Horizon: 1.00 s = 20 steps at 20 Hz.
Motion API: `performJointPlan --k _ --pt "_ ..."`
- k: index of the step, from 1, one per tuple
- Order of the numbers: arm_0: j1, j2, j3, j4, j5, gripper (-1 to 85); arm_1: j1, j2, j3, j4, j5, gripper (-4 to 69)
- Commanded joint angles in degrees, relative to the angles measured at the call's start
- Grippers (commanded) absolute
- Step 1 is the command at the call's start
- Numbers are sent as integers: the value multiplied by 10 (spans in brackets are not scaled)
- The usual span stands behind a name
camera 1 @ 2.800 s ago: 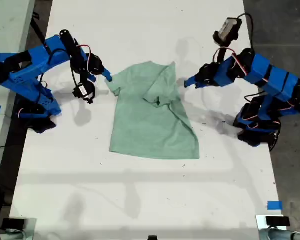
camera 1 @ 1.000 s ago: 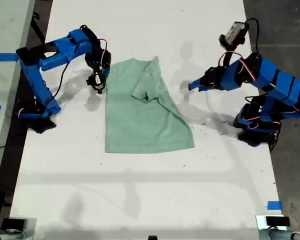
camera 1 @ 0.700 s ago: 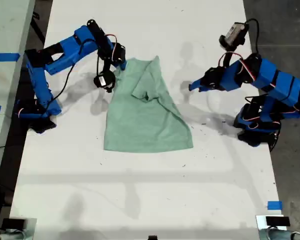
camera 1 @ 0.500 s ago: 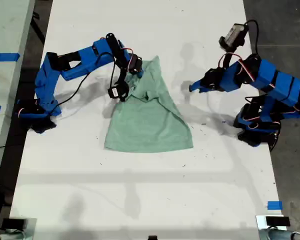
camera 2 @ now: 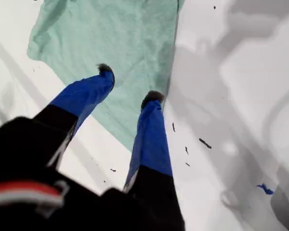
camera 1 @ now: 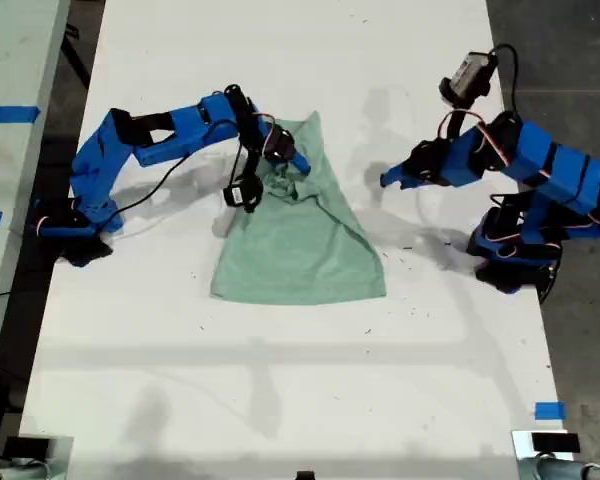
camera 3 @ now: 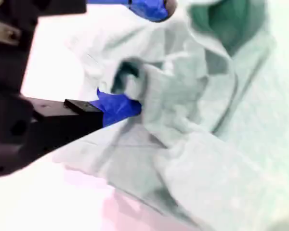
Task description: Fold tshirt
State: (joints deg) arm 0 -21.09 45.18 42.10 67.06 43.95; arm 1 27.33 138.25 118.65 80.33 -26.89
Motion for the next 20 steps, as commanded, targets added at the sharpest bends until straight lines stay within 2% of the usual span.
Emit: performJointPlan --k 1,5,8,9,11,12,17,19,20 --pt "-6 158 -13 65 9 245 -9 19 0 -14 5 136" --pt "-11 281 30 184 -4 246 -28 19 9 -16 4 170" --pt "18 321 112 258 -46 229 -50 17 11 0 -7 193" --pt "33 334 151 263 -66 194 -57 17 13 5 -7 177" --pt "66 376 240 245 -105 62 -76 17 16 6 -2 58" --pt "78 403 286 233 -124 44 -83 17 16 7 1 -7" --pt "123 559 491 180 -201 17 -113 5 26 4 -5 -13" --pt "138 587 532 170 -221 111 -132 -5 41 -9 -9 174" --pt "145 588 536 170 -227 132 -142 -12 54 -20 -10 235"
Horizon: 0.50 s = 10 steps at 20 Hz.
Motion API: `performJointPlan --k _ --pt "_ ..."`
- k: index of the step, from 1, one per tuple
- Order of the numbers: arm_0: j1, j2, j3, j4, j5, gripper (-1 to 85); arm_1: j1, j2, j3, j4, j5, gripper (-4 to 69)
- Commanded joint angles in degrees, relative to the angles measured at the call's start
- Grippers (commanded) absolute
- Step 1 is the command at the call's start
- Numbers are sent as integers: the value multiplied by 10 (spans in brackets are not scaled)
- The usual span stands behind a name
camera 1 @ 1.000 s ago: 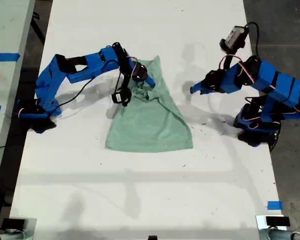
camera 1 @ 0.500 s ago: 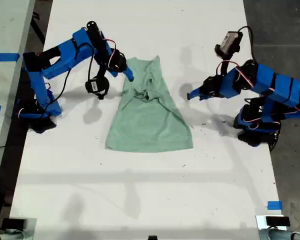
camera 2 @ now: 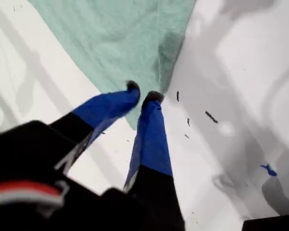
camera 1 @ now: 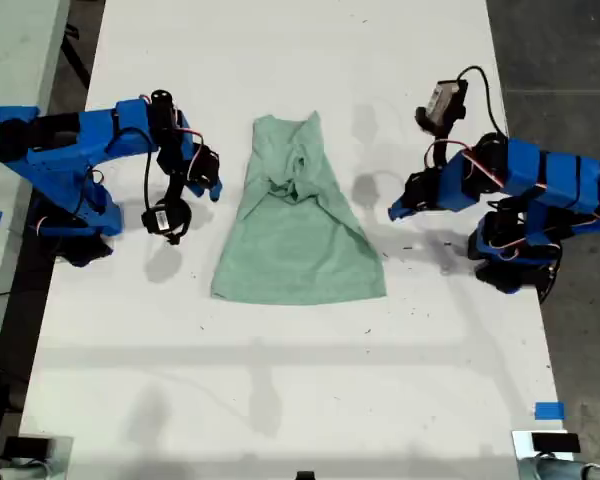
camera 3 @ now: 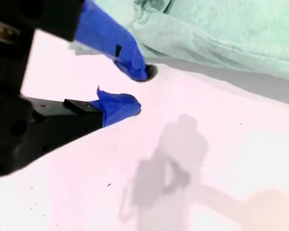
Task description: Fold tshirt
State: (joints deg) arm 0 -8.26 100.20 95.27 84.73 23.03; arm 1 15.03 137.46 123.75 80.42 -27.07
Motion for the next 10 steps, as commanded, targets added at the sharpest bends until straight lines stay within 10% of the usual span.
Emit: performJointPlan --k 1,10 --pt "23 35 6 -9 -22 155 -27 -12 21 -37 -9 263" --pt "46 10 21 -49 -38 169 -83 -177 125 -214 3 252"
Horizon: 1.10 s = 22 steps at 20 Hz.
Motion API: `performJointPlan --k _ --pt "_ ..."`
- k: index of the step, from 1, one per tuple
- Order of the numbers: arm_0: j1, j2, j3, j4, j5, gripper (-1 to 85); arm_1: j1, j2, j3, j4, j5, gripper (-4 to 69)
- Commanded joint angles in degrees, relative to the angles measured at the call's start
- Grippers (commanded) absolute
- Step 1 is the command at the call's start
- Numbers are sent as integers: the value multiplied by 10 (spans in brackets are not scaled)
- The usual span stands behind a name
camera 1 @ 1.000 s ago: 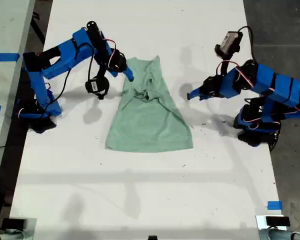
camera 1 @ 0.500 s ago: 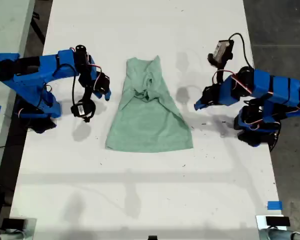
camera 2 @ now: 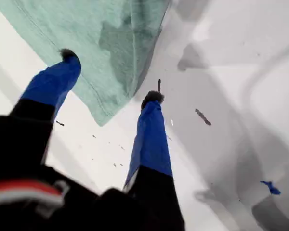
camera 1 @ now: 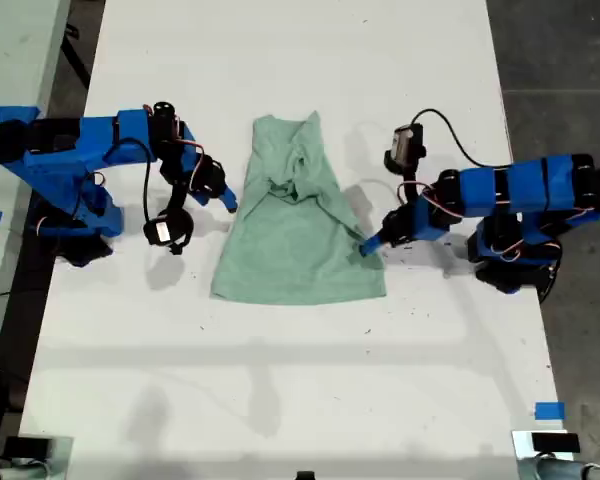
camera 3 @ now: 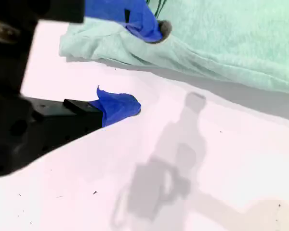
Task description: Fold tshirt
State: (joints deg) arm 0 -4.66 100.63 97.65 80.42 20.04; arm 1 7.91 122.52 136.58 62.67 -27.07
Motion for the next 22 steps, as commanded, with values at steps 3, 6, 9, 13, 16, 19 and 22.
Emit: performJointPlan --k 3,6,9,13,16,19,22 --pt "10 5 -2 -4 -9 165 -26 -120 -14 -94 13 231" --pt "9 5 0 -4 -11 160 -30 -219 -51 -113 30 25" --pt "9 5 2 -6 -11 155 -29 -221 -57 -116 31 -23" --pt "10 4 4 -5 -11 154 -37 -212 -107 -49 33 -23" --pt "8 4 11 -14 -11 154 -52 -175 -200 40 32 -23" --pt "5 2 17 -25 -11 154 -58 -181 -317 79 39 -23" --pt "4 2 18 -28 -8 154 -65 -249 -403 62 56 -23"
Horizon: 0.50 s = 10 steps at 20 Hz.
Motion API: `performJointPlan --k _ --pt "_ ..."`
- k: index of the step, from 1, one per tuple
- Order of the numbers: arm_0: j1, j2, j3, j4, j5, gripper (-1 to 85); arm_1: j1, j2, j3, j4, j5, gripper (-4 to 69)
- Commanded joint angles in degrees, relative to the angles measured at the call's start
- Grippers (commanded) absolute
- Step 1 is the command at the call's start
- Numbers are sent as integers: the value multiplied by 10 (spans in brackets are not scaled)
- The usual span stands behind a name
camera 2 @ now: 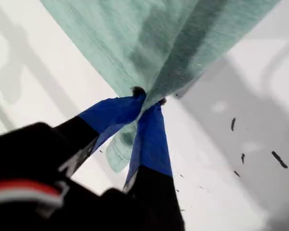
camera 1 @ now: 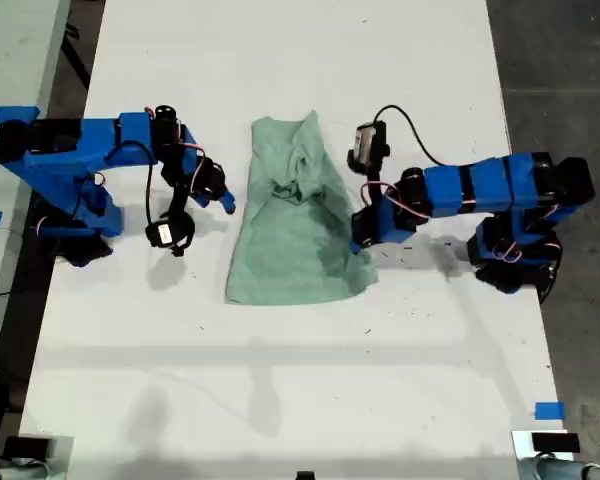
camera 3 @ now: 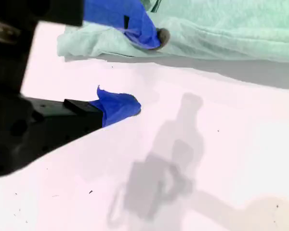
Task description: Fold tshirt
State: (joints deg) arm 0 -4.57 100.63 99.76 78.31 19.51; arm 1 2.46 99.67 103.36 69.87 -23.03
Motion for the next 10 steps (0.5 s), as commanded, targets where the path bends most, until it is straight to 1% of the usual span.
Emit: performJointPlan --k 1,4,7,8,9,10 --pt "3 2 -4 -7 -3 154 -11 -54 -92 -29 24 -23" --pt "5 2 -3 -7 -5 152 -8 -144 -118 -111 64 -23" --pt "10 2 -1 -9 -7 153 7 -221 -109 -160 91 -27" --pt "10 2 -1 -9 -7 157 7 -237 -100 -191 90 117" --pt "10 2 -1 -9 -8 160 7 -258 -100 -197 98 206" --pt "9 2 -1 -9 -9 162 8 -276 -105 -186 111 260"
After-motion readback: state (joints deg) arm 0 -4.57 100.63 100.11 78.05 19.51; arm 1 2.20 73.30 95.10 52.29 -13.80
